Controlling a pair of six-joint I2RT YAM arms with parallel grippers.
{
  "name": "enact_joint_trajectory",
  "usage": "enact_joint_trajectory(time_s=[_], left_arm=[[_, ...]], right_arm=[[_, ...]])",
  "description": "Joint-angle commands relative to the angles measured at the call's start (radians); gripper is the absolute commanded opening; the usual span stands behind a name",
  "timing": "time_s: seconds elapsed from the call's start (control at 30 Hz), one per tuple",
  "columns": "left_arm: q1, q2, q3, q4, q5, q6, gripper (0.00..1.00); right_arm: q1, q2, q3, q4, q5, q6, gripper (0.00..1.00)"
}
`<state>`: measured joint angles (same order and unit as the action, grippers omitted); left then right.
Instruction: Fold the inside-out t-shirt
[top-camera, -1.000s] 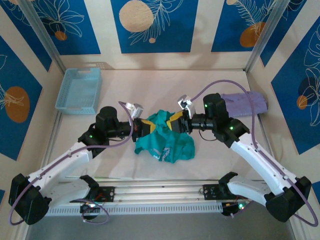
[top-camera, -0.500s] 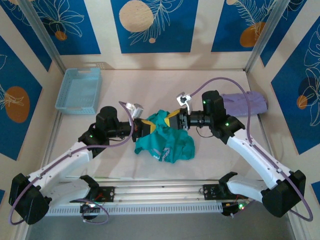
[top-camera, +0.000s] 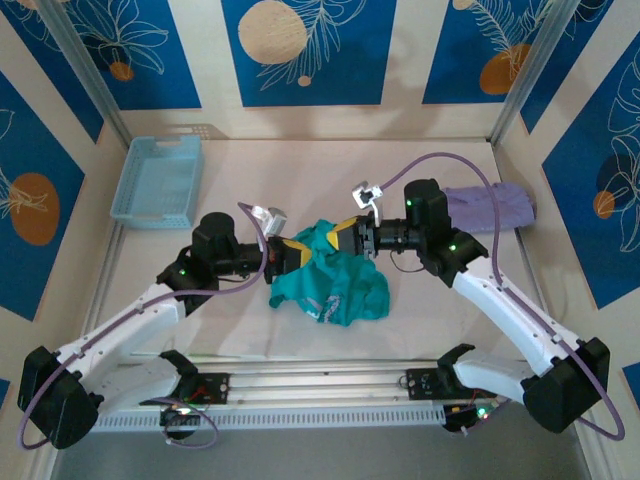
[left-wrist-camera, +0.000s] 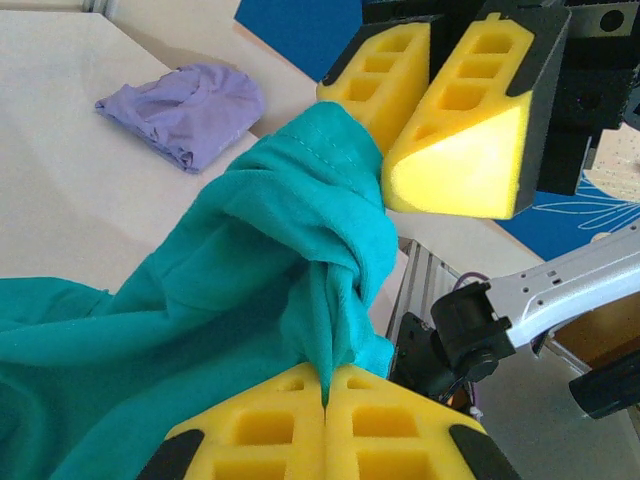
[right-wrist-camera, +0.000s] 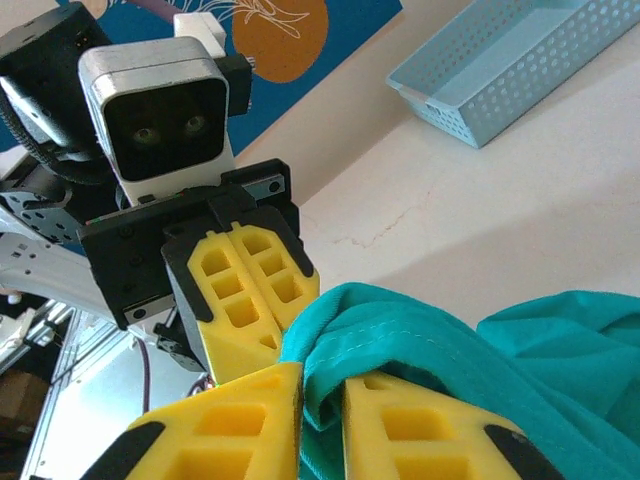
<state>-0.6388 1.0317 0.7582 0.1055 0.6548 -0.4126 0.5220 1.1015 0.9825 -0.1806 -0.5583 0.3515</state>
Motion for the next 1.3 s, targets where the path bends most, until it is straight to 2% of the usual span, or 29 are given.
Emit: enact_joint_trajectory(time_s=[0.0, 0.07, 0.2, 0.33, 0.53, 0.63, 0.77, 0.8, 0.87, 1.0, 1.17, 1.27], left_arm=[[0.01, 0.008, 0.024, 0.025, 0.027, -0.002, 0.0], [0.011, 0.007, 0.025, 0.016, 0.016, 0.0, 0.0], [0.01, 0.004, 0.032, -0.032, -0.039, 0.017, 0.0], [0.013, -0.002, 0.033, -0.059, -0.062, 0.035, 0.0], [0.012, -0.003, 0.039, -0.073, -0.066, 0.048, 0.0], [0.012, -0.005, 0.041, -0.081, -0.068, 0.052, 0.0], [0.012, 0.002, 0.045, -0.086, -0.086, 0.055, 0.0], [0.011, 0.005, 0.049, -0.096, -0.104, 0.056, 0.03], [0.01, 0.014, 0.067, -0.138, -0.163, 0.057, 0.17], [0.007, 0.004, 0.109, -0.263, -0.358, 0.086, 0.37], [-0.026, -0.091, 0.099, -0.312, -0.536, 0.11, 0.47], [-0.089, -0.119, 0.111, -0.322, -0.555, 0.153, 0.48]], right_arm=[[-0.002, 0.006, 0.028, 0.004, -0.025, 0.003, 0.06], [-0.003, 0.0, 0.037, -0.018, -0.018, -0.009, 0.0], [-0.016, -0.039, 0.083, -0.127, -0.004, -0.062, 0.0], [-0.037, -0.064, 0.176, -0.31, -0.025, -0.142, 0.0], [-0.048, -0.019, 0.264, -0.468, -0.078, -0.202, 0.0], [-0.048, 0.006, 0.261, -0.457, -0.11, -0.187, 0.0], [-0.043, 0.04, 0.216, -0.329, -0.214, -0.101, 0.0], [-0.04, 0.046, 0.204, -0.295, -0.227, -0.078, 0.0], [-0.033, 0.058, 0.181, -0.236, -0.232, -0.034, 0.0], [-0.03, 0.082, 0.153, -0.168, -0.167, 0.058, 0.0], [-0.031, 0.101, 0.127, -0.092, -0.107, 0.167, 0.0], [-0.029, 0.11, 0.119, -0.057, -0.084, 0.217, 0.0]])
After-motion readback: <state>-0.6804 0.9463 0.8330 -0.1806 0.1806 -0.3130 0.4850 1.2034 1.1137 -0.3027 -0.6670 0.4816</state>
